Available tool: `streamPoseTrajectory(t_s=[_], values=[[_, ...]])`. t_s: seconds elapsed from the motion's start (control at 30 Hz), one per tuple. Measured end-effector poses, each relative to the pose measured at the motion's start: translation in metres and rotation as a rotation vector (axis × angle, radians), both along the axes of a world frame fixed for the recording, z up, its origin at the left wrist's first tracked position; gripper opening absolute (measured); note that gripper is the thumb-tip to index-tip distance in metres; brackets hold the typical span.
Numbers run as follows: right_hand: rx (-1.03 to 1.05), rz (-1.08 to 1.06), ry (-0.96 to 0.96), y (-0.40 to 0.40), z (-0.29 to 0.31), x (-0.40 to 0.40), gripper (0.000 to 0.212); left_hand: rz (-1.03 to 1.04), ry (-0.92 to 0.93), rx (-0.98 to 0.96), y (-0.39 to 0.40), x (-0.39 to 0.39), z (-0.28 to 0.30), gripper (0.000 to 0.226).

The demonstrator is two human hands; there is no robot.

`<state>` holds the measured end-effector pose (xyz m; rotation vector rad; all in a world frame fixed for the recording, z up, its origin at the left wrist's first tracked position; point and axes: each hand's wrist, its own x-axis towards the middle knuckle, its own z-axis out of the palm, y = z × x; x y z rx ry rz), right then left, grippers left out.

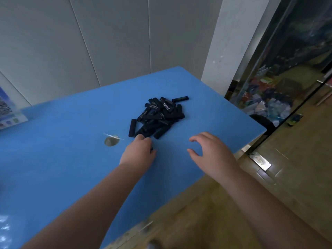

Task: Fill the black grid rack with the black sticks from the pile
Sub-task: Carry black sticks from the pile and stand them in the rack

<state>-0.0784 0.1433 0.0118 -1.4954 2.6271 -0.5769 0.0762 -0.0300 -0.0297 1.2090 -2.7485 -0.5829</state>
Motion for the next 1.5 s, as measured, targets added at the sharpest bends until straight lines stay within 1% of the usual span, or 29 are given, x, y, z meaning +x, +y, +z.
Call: streamPoseTrajectory(t_s=[0.07,0.2,0.27,0.33,0.43,0.53,0.63,0.73,0.83,0.93,1.07,1.17,1.27,1.33,1.37,1.43,1.5], values=[[0.008,0.014,-0.006,-0.008,-0.003,-0.007,0.031,0.024,0.021,0.044,-0.001,-0.005,0.000,0.012],[0.011,0.047,-0.035,-0.024,-0.009,-0.022,0.030,0.077,-0.038,0.104,-0.003,-0.011,0.000,0.021],[0.015,0.086,-0.046,-0.033,-0.012,-0.029,0.030,0.101,-0.023,0.115,-0.003,-0.011,0.002,0.021],[0.020,0.118,-0.061,-0.041,-0.015,-0.037,0.030,0.119,0.060,0.113,-0.003,-0.011,0.005,0.017],[0.004,0.171,-0.073,-0.055,-0.017,-0.049,0.030,0.182,0.280,0.124,-0.005,-0.011,0.010,0.007],[-0.017,0.217,-0.085,-0.076,-0.012,-0.058,0.029,0.329,0.494,0.144,-0.010,-0.014,0.019,0.009],[-0.054,0.283,-0.093,-0.104,-0.005,-0.061,0.029,0.485,0.615,0.219,-0.017,-0.018,0.030,0.020],[-0.033,0.333,-0.071,-0.135,-0.003,-0.062,0.029,0.631,0.732,0.332,-0.026,-0.019,0.036,0.013],[0.060,0.362,-0.009,-0.165,-0.008,-0.060,0.026,0.669,0.819,0.392,-0.031,-0.021,0.041,0.013],[0.082,0.391,0.046,-0.185,-0.016,-0.056,0.023,0.687,0.877,0.448,-0.036,-0.021,0.041,0.012],[0.109,0.420,0.080,-0.195,-0.027,-0.058,0.017,0.713,0.920,0.535,-0.043,-0.019,0.039,0.006],[0.113,0.402,0.074,-0.196,-0.027,-0.062,0.019,0.705,0.924,0.578,-0.045,-0.021,0.040,0.004],[0.026,0.353,-0.051,-0.193,-0.019,-0.064,0.015,0.699,0.932,0.605,-0.049,-0.025,0.042,0.006],[-0.087,0.272,-0.221,-0.186,-0.009,-0.066,0.006,0.698,0.955,0.626,-0.050,-0.028,0.045,0.006],[-0.143,0.233,-0.331,-0.182,-0.003,-0.068,0.006,0.695,0.977,0.643,-0.050,-0.029,0.047,0.006],[-0.223,0.182,-0.518,-0.171,0.007,-0.073,0.012,0.683,1.010,0.674,-0.050,-0.033,0.051,0.008],[-0.251,0.139,-0.652,-0.162,0.014,-0.080,0.014,0.670,1.010,0.655,-0.049,-0.038,0.055,0.011]])
